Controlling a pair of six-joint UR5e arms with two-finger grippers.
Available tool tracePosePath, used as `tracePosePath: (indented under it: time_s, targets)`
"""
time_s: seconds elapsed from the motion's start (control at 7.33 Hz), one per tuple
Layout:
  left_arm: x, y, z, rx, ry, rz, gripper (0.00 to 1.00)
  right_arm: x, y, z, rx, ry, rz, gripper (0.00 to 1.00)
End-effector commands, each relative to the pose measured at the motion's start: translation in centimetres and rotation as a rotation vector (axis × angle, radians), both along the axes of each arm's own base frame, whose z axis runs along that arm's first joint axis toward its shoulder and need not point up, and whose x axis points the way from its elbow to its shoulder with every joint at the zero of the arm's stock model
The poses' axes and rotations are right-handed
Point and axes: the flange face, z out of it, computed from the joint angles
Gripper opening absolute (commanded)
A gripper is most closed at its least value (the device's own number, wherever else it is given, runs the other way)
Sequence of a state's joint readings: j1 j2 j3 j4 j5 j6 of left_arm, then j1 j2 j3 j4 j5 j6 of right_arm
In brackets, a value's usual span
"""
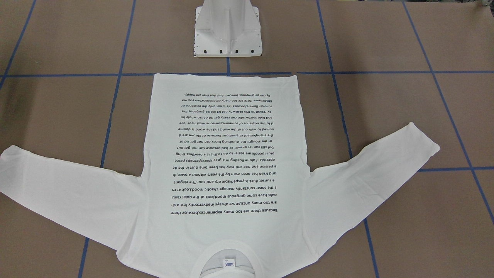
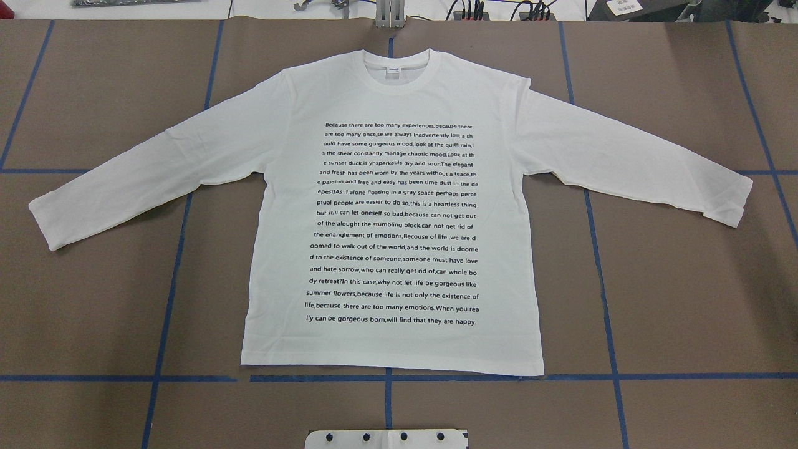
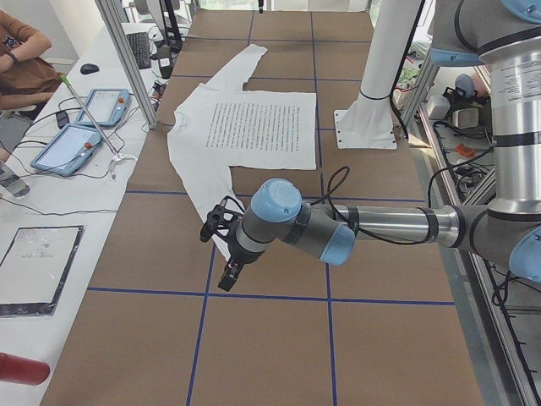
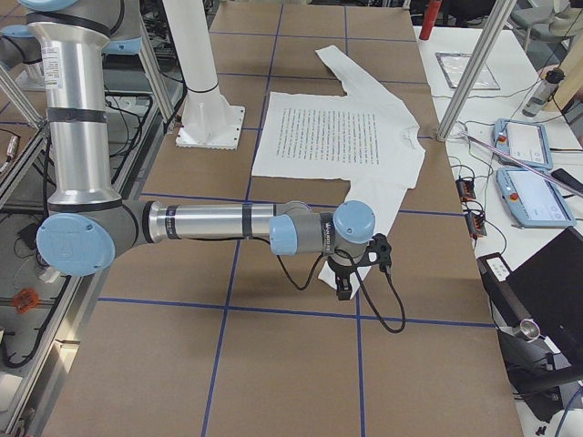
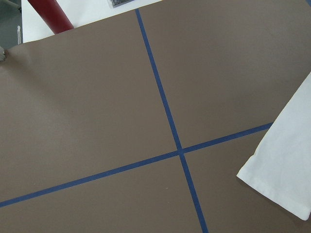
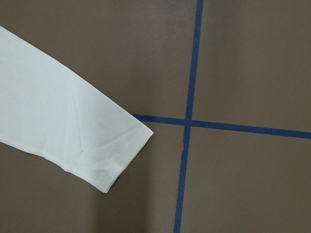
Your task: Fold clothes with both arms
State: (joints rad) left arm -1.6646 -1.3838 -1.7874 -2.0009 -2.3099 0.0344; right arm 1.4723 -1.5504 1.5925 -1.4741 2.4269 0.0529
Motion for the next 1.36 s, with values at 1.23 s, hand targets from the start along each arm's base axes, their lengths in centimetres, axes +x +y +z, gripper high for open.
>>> tracePosePath:
  time_s: [1.23]
  targets:
    - [0.2,-0.1,-1.3,0.032,0.022,0.014,1.0,-16.0,0.6,5.1,-0.283,0.02,0.279,0.87]
